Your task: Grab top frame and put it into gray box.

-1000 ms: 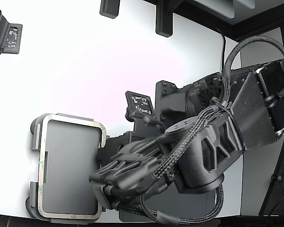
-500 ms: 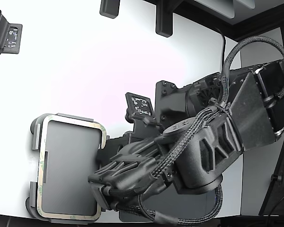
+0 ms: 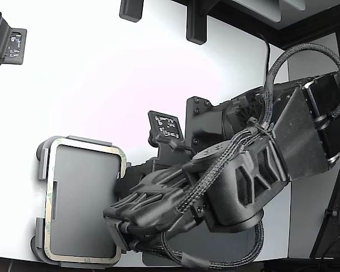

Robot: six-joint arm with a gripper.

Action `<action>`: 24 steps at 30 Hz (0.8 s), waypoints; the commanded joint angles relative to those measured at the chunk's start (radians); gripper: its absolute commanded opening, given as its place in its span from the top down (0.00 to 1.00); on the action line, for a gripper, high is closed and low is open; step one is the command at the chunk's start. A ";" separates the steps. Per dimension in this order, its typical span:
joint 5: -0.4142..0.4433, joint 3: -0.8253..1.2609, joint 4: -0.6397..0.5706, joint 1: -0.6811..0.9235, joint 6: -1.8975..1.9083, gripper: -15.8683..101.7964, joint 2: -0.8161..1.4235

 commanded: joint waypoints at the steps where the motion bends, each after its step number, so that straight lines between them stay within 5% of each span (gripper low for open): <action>1: -0.005 -0.025 0.009 -0.015 -0.003 0.97 0.018; 24: -0.008 -0.028 0.009 -0.015 -0.011 0.97 0.008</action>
